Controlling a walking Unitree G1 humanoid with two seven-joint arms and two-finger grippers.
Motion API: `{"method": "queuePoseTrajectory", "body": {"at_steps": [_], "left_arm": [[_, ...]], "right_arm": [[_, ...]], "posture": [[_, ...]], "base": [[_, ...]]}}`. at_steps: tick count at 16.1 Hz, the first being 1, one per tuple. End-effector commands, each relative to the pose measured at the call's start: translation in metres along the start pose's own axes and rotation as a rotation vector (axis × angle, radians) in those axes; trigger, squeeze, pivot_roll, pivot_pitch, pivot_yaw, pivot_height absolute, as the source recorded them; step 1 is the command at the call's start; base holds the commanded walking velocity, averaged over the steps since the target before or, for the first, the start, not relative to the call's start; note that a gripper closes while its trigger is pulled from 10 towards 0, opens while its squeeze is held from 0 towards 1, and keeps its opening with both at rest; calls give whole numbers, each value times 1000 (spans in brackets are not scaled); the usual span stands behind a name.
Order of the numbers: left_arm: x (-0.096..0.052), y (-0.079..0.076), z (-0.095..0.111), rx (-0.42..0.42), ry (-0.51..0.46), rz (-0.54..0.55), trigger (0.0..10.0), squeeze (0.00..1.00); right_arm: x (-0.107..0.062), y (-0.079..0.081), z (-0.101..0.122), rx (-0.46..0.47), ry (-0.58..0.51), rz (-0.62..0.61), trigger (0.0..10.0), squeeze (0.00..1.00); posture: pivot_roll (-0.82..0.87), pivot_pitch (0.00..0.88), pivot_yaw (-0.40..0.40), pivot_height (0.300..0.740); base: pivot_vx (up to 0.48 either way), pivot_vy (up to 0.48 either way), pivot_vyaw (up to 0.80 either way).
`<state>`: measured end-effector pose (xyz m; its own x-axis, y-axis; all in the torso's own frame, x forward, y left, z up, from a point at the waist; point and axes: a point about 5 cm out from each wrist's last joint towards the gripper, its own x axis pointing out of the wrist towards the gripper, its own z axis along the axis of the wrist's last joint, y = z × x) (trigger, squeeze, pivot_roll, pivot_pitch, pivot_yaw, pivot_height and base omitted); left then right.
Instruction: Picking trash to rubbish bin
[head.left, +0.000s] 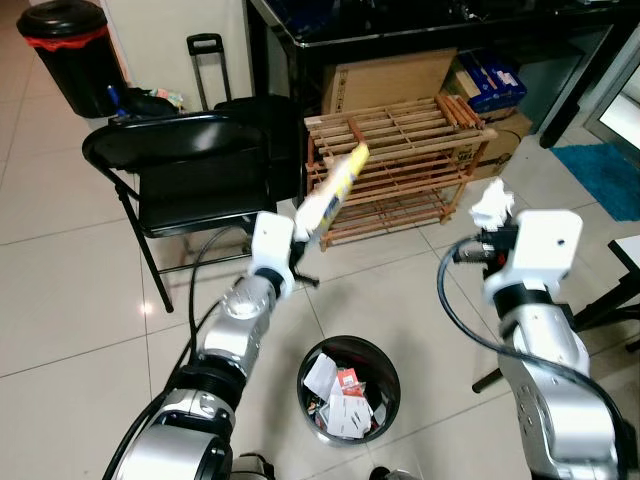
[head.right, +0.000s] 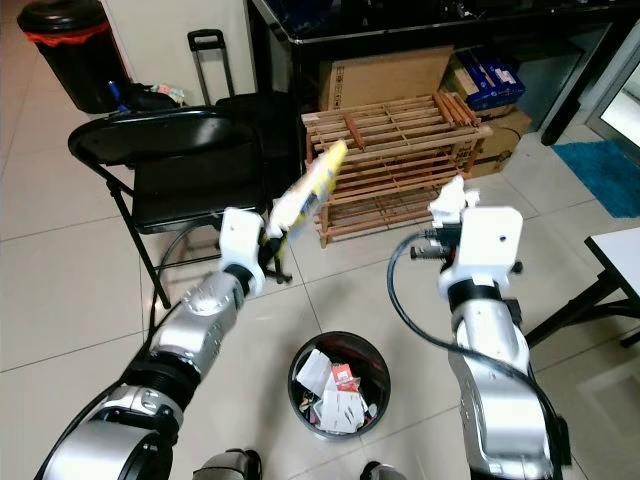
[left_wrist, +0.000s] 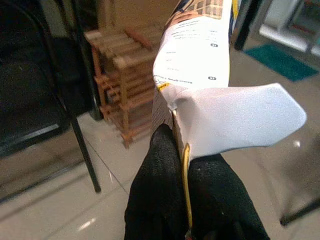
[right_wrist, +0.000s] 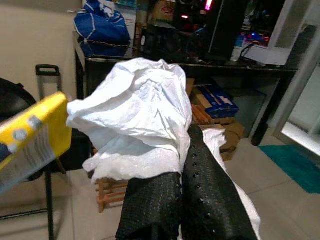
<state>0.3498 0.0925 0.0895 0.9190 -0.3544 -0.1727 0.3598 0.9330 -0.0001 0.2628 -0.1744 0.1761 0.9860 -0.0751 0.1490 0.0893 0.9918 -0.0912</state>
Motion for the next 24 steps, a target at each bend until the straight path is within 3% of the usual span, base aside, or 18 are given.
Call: {"method": "queuePoseTrajectory", "body": {"at_steps": [1,5,7,15,20,24], "left_arm": [[-1,-8,-14,17,58,-28,10000,0],[-6,-29,-45,50,184,-113,10000,0],[-12,-41,-67,132,303,-161,10000,0],[-17,-48,-82,160,375,-118,10000,0],[-29,-57,-103,226,480,-170,10000,0],[-32,-59,-107,237,489,-179,10000,0]], "right_arm": [[-7,-2,2,-11,8,-22,10000,0],[-26,-4,4,-29,39,-49,10000,0],[-39,-3,-1,-56,100,-39,10000,0],[-51,-7,4,-71,128,-62,10000,0],[-54,-12,7,-88,137,-70,10000,0],[-53,-13,9,-93,138,-71,10000,0]], "posture": [[50,217,-17,740],[-37,248,-8,740],[-73,257,0,740],[-132,268,-6,740],[-150,270,-11,740],[-160,265,-12,740]], "base": [[0,0,0],[0,0,0],[0,0,0],[0,0,0],[0,0,0],[0,0,0]]}}
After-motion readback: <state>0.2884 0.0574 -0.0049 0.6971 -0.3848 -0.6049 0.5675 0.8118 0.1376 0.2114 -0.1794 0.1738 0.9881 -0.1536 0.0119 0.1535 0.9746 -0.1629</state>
